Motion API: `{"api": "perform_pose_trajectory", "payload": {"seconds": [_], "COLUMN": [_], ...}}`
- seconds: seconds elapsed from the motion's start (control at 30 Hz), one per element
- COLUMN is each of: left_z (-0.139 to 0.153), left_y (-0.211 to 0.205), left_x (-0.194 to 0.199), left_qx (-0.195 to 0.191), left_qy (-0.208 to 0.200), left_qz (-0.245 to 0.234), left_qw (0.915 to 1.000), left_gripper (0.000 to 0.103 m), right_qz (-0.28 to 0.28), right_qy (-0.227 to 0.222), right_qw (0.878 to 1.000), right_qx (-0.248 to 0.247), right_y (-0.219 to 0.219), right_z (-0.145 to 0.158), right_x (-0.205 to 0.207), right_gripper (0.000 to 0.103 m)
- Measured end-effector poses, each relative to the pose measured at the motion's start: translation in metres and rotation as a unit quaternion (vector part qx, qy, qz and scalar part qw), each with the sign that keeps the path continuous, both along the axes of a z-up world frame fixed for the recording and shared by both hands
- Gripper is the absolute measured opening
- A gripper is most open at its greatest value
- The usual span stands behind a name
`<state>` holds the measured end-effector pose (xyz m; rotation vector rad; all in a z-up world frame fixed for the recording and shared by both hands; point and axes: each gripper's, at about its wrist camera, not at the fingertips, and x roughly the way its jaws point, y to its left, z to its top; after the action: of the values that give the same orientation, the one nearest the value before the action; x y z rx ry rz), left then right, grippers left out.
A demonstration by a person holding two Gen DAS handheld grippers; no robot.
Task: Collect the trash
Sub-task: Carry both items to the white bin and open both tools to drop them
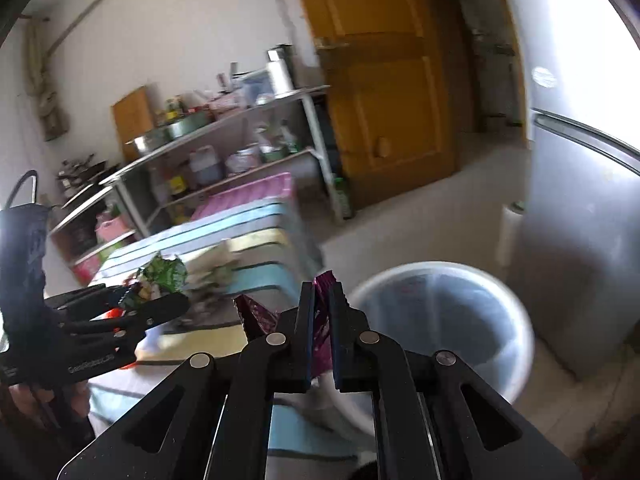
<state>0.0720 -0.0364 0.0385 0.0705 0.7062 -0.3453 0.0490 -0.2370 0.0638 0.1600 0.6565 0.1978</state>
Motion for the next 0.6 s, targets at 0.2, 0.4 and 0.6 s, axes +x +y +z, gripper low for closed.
{"api": "perform_pose_trajectory", "payload": {"seconds": [0.2,0.4,0.6], "left_z": [-0.017,-0.047,-0.063], "left_y": [-0.058,-0.092,-0.105], "left_x": [0.027,0.049,0.058], "left_qx": [0.001,0.004,0.018], "left_qy": [0.034,0.079,0.107], "left_qz": [-0.057,-0.078,-0.081], "left_qw": [0.9978,0.9939,0.9909], "left_gripper": [0.049,0.049,0.055], "right_qz": [-0.036,-0.064,-0.09], "right_qy": [0.043,0.078,0.09], "right_qw": [0.998,0.995,0.992], "right_qx": [-0.012,-0.021,-0.005], "right_y": [-0.038,-0.062,-0.081], "right_z": [-0.03,-0.056,-0.065], "right_x": [0.023,0.035,0.037], "right_gripper": [0.007,0.007,0.007]}}
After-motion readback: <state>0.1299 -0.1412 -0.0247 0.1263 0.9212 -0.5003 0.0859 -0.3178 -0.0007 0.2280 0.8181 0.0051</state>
